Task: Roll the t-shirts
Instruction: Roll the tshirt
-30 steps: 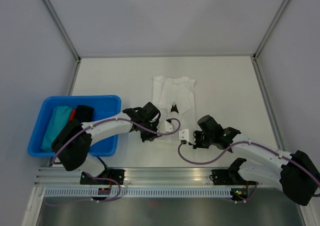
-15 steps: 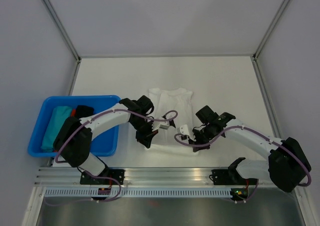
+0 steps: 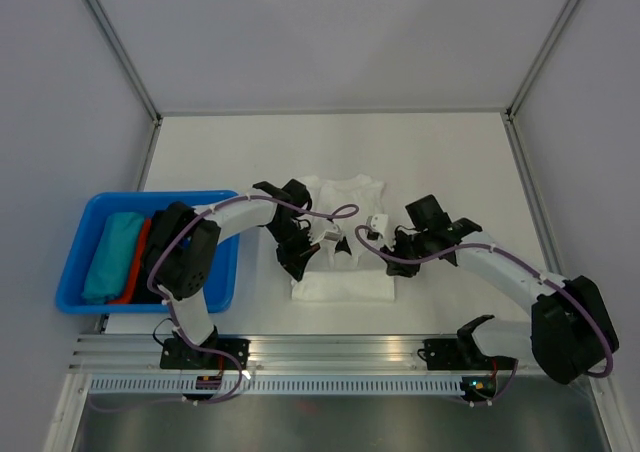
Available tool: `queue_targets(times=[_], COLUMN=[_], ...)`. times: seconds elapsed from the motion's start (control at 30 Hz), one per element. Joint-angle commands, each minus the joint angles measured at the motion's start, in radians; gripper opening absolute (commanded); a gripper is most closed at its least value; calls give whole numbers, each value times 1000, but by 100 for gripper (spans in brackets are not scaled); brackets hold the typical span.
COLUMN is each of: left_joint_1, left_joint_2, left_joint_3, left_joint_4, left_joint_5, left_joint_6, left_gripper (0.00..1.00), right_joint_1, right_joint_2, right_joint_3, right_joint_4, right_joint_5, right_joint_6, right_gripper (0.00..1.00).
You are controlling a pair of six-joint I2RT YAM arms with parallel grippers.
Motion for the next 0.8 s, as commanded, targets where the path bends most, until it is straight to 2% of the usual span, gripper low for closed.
queue_targets(times=[0.0, 0.13, 0.2, 0.3, 0.37, 0.43, 0.47, 0.53, 0.57, 0.63, 0.77], left_joint_1=[7, 7, 7, 7, 7, 7, 7, 7, 7, 7, 7], left_joint_2=[32, 30, 36, 35, 32, 29, 30, 30, 30, 29, 36], left_joint_3=[49, 46, 47, 46, 46, 49, 49, 52, 52, 52, 52], left_joint_4=[51, 58, 58, 56, 56, 56, 59, 59, 59, 61, 61], left_joint_5=[-88, -88, -88, -88, -90, -90, -91, -93, -91, -93, -108], left_joint_6=[-28, -20, -23, -25, -25, -30, -37, -43, -48, -43, -17], left_gripper=[5, 7, 8, 9, 10, 11, 11, 12, 12, 12, 13], right_joint_1=[-27, -29, -29, -29, -29, -29, -29, -29, -29, -29, -29], right_joint_2=[-104, -190, -249, -332, -354, -360, -360, -380, -392, -439, -469], right_joint_3=[20, 5, 2, -4, 0, -27, -41, -117, -151, -261, -381], right_joint_4=[50, 60, 62, 137, 162, 252, 358, 457, 544, 600, 620], right_joint_5=[47, 89, 61, 29, -6, -45, -42, -57, -56, 2, 90], right_joint_6=[70, 150, 172, 303, 355, 536, 640, 905, 970, 1110, 1290], right_gripper=[32, 32, 31, 27, 19, 14, 13, 11, 11, 8, 3])
